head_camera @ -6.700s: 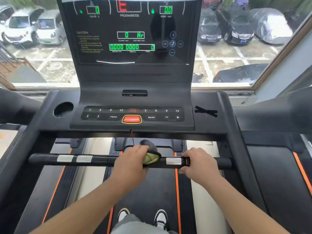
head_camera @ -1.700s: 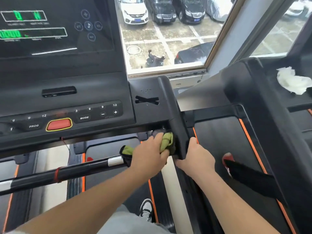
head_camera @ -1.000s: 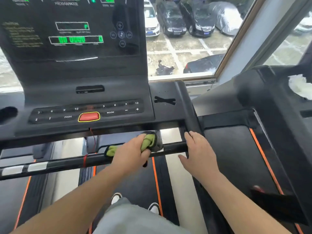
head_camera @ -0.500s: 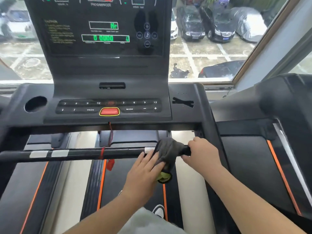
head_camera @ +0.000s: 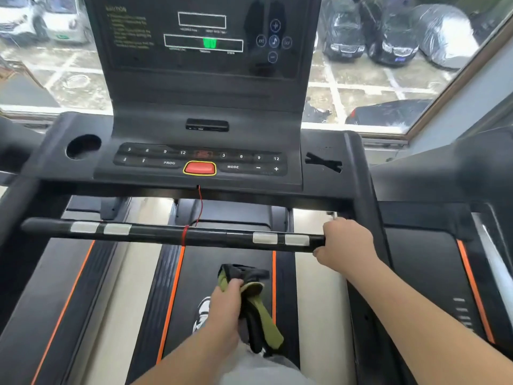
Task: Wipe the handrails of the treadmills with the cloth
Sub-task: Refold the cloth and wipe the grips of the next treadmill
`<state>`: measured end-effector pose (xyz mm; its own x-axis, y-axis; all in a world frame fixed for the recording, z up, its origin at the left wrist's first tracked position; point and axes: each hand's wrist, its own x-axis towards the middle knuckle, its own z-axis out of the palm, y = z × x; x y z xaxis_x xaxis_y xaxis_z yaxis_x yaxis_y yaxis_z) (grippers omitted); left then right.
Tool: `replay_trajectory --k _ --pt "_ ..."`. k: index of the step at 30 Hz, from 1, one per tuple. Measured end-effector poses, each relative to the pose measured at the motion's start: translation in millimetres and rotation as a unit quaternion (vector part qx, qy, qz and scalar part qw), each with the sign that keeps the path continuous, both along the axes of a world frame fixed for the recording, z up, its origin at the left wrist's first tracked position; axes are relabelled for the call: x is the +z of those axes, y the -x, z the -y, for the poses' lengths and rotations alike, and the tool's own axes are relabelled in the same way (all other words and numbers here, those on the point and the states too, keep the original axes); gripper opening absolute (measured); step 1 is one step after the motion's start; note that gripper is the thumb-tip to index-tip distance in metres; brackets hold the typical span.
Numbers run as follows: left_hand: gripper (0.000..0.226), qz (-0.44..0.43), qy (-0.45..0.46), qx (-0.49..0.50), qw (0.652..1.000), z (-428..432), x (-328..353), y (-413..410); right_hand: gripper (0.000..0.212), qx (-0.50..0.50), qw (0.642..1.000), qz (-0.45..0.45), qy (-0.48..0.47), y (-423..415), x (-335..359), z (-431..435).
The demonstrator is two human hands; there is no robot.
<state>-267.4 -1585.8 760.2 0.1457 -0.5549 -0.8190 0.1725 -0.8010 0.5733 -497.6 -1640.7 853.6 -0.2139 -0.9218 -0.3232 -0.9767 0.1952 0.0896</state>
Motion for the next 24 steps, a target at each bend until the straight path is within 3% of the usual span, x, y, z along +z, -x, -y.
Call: replay_trajectory --k 2,5,8,12,16,18,21,22,24 --pt "0.018 -0.144 -0.019 0.172 0.974 22.8 13.0 3.0 0.021 0.003 1.0 0.002 -0.004 2.0 1.9 4.2" --pt "0.018 -0.246 -0.026 0.243 0.938 45.3 33.2 22.6 0.02 0.003 1.0 0.002 -0.004 3.3 3.1 5.2" --pt "0.028 -0.265 -0.058 0.173 0.947 34.8 40.7 66.2 0.02 -0.008 1.0 0.013 0.009 2.7 2.4 1.5" --pt "0.037 -0.297 -0.068 0.008 0.952 6.5 65.3 117.4 0.023 -0.009 0.999 0.018 0.034 2.5 -1.2 -5.8" --pt "0.034 -0.223 -0.039 -0.015 0.974 16.0 75.3 96.0 0.029 -0.021 0.998 0.051 0.042 6.2 -5.3 -15.3" --pt "0.046 -0.189 -0.004 -0.022 0.982 28.6 82.6 71.0 0.03 -0.025 0.997 0.065 0.042 8.6 -8.1 -17.1" --pt "0.022 -0.042 0.154 -0.078 0.984 64.0 113.9 40.9 0.027 -0.022 0.997 0.057 0.056 8.6 -10.2 -17.0" --pt "0.014 0.035 0.213 -0.118 0.969 78.9 124.5 34.5 0.026 -0.022 0.997 0.054 0.054 7.8 -9.8 -16.8" --pt "0.004 0.201 0.298 -0.234 0.903 103.9 127.0 27.5 0.025 -0.021 0.997 0.047 0.049 6.9 -9.2 -16.2"
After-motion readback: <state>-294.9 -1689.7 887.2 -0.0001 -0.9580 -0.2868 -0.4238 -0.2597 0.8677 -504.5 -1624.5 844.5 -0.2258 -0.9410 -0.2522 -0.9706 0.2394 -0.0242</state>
